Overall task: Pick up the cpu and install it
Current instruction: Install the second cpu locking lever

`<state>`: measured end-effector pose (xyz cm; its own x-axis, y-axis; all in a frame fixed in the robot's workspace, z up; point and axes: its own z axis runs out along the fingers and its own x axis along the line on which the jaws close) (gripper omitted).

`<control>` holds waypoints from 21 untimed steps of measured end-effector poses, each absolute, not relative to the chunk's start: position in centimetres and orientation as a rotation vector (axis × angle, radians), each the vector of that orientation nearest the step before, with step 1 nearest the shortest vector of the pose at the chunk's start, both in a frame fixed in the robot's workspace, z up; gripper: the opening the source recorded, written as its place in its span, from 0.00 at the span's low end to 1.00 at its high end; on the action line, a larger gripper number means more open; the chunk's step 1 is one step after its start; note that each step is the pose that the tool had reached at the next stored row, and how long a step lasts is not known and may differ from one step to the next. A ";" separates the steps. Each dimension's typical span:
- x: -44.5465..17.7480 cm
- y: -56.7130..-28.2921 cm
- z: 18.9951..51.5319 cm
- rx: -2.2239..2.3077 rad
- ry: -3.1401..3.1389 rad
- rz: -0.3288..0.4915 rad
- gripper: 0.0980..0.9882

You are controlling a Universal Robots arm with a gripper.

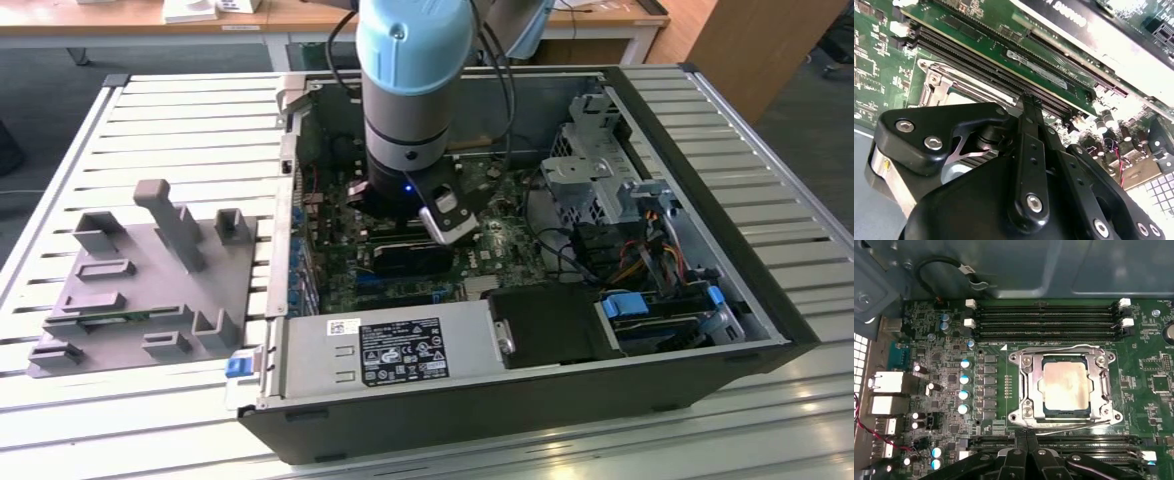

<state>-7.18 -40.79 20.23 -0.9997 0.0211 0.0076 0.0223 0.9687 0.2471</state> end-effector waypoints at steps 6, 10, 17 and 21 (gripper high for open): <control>-7.5 -40.8 20.0 -0.034 -3.111 -0.401 0.01; -7.5 -40.6 19.8 -0.034 -3.109 -0.410 0.01; -7.7 -40.3 19.4 -0.034 -3.107 -0.427 0.01; -7.7 -40.1 19.3 -0.034 -3.106 -0.436 0.01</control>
<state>-7.75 -40.14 19.29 -0.9997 0.0209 0.0082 0.0223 0.9612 0.2751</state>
